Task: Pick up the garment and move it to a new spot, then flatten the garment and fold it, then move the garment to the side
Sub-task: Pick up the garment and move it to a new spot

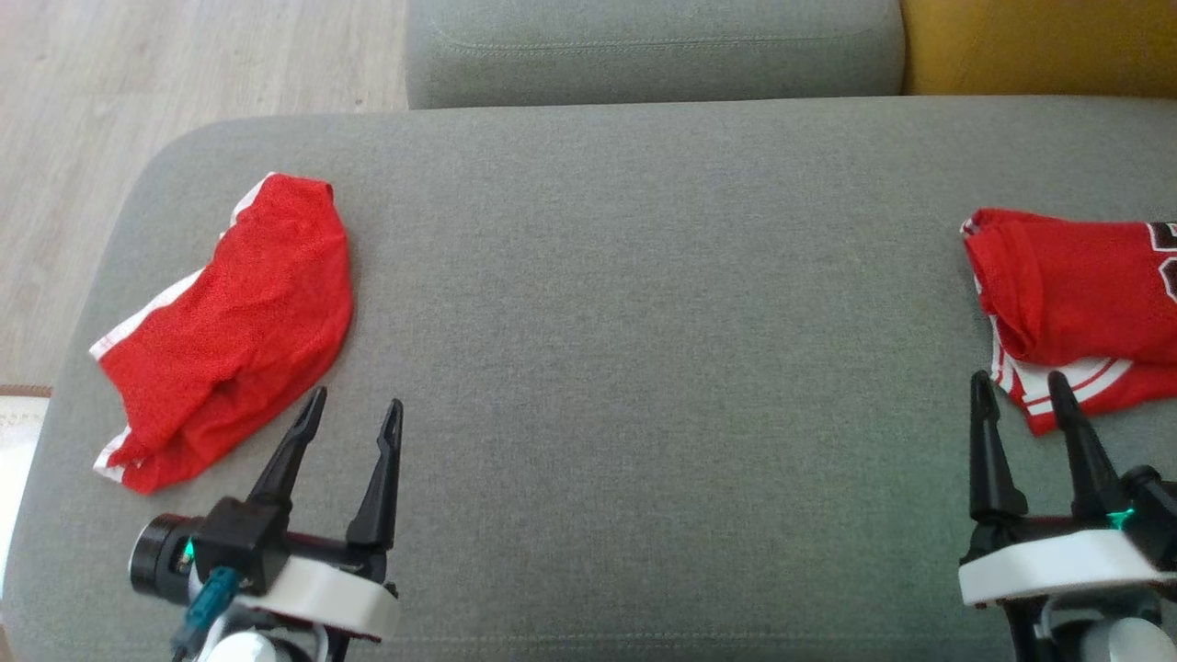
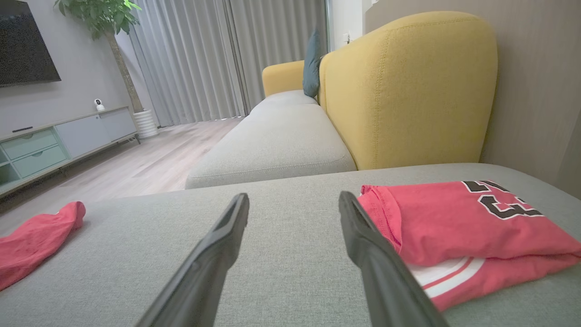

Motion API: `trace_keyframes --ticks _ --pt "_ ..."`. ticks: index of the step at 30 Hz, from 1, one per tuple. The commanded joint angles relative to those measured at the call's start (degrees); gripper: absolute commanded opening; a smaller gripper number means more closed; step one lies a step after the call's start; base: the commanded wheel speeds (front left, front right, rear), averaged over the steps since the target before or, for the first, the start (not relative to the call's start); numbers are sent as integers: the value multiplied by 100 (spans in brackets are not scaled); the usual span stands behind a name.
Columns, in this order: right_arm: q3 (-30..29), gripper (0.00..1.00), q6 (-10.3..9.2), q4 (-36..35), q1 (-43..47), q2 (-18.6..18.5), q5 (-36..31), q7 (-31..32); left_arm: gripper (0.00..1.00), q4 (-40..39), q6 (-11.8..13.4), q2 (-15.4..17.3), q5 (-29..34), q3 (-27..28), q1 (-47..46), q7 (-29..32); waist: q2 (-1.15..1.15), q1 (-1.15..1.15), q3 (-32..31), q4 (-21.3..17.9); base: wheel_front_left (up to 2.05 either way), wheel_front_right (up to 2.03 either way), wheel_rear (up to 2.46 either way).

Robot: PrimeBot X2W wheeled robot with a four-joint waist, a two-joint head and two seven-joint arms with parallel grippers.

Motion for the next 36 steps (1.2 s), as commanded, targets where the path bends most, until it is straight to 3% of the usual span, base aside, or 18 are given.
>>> trace_keyframes --ticks 1,6,24,36 --pt "91 100 -4 -229 -184 -41 -28 -3 100 -168 51 91 -24 193 -316 -15 0 0 18 26 0 0 0" --pt "67 100 -4 -315 -176 -41 -97 30 100 -150 101 107 -80 263 -451 -19 0 0 113 268 0 0 0" --pt "344 100 -4 -728 -294 -41 -346 311 100 -22 199 24 -307 554 -853 -33 0 0 305 1753 0 0 0" --pt "352 100 -4 -890 -369 -41 -410 407 100 -126 104 -86 -302 673 -909 -34 0 0 413 2104 0 0 0"
